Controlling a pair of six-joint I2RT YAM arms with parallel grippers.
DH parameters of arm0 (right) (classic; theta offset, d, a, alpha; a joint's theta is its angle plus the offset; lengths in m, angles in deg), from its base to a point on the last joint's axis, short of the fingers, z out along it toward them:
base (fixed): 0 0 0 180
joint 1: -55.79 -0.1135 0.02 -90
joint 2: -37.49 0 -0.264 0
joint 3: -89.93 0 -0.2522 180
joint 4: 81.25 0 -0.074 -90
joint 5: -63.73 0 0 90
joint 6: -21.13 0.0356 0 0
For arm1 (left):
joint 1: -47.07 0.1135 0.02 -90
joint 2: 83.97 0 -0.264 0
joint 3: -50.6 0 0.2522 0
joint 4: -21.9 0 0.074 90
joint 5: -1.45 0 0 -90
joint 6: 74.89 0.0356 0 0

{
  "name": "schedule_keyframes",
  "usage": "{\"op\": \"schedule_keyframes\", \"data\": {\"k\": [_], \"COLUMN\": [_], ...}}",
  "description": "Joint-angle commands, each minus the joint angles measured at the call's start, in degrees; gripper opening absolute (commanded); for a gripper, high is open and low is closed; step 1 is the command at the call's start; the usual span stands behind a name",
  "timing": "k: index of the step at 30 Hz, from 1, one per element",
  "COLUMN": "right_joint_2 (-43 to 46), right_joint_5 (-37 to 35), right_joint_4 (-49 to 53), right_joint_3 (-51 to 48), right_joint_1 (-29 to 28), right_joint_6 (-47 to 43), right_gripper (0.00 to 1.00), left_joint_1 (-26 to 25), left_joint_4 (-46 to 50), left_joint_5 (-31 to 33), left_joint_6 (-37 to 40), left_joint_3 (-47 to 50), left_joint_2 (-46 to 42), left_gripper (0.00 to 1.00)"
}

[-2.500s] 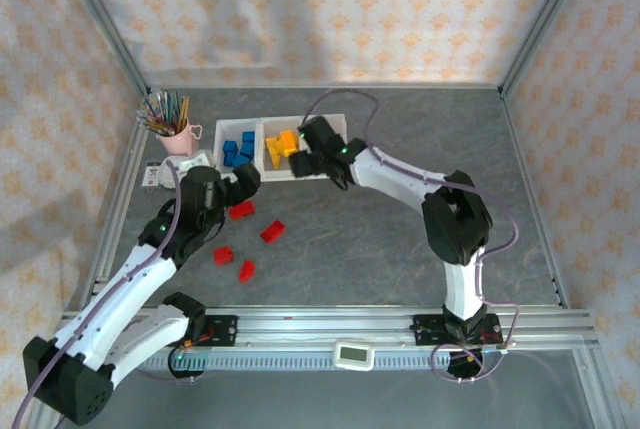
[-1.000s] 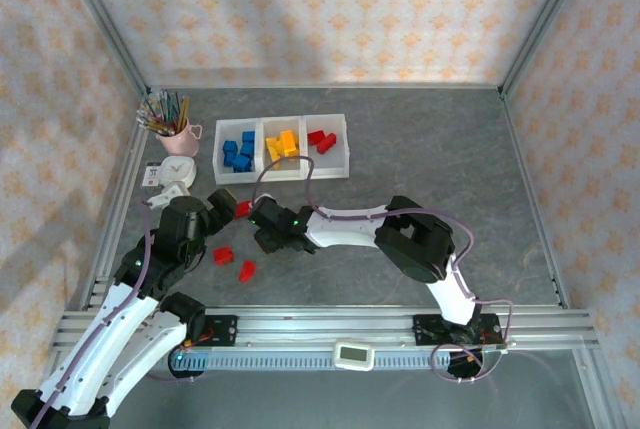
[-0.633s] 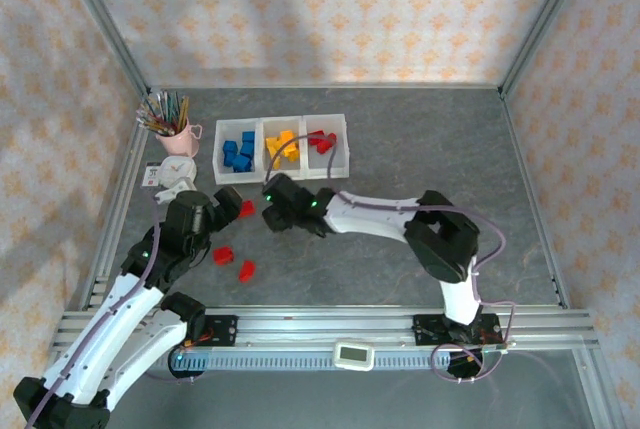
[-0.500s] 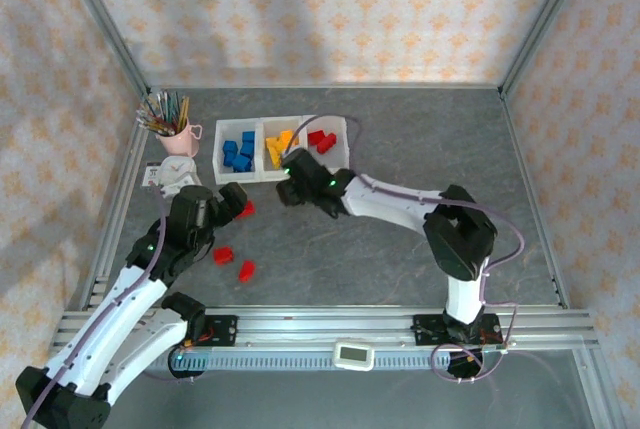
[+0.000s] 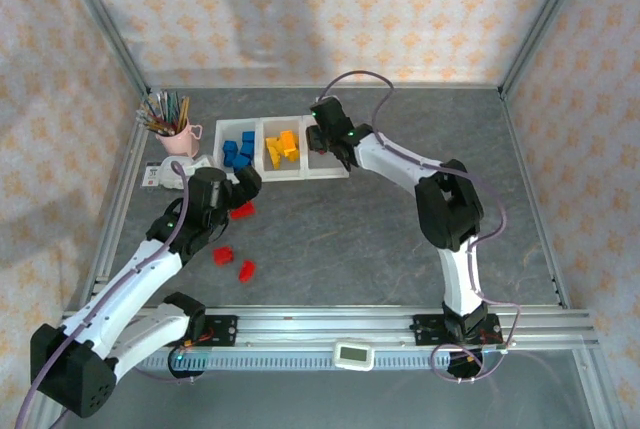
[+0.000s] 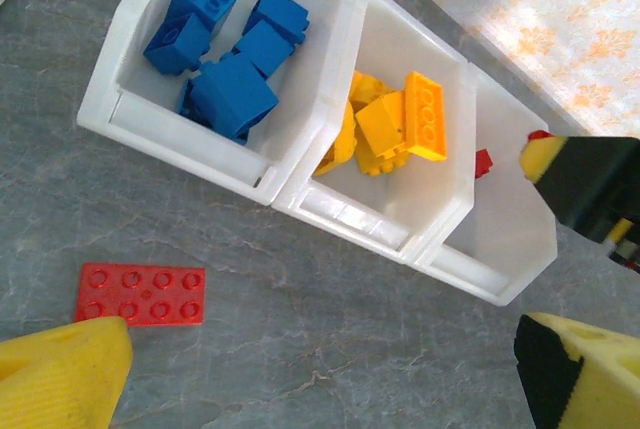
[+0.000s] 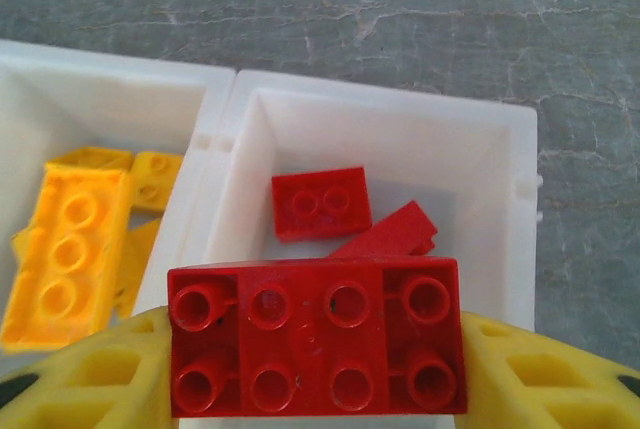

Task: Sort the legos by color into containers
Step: Place the lego in the container, then pick up the lego from the middle-left of the table.

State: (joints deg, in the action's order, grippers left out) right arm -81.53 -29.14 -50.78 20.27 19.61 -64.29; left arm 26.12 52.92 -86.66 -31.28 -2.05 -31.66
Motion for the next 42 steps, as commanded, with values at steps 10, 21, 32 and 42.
{"op": "schedule_keyframes", "data": {"k": [10,21,32,42], "right_joint_2": [-2.3,7.6,13.5,5.9], "right_joint_5": [-0.3,1.4,5.7,7.7], "right_joint_4": [3.1,1.3,-2.1,-5.8], "right_joint_3": [7.1,-4.0,-16.7,-16.8], "right_joint_1": [1.7,-3.3,-16.5,-26.0], "right_joint_6": [-1.4,-0.1,1.9,1.0], "right_gripper": [0.76,0.81,0.81,0.82], "left_joint_1": [0.7,1.0,1.1,1.1], "left_joint_4": [-0.1,5.0,17.5,26.9], "left_joint_5": [2.1,4.4,8.7,12.7], "left_joint_6": [2.5,2.0,-1.1,-6.4], "left_joint_3": [-4.8,-4.2,-1.6,-0.6], "left_joint_2": [-0.1,-5.6,-16.1,-23.1], "left_gripper": [0.99,0.99,0.99,0.99]}}
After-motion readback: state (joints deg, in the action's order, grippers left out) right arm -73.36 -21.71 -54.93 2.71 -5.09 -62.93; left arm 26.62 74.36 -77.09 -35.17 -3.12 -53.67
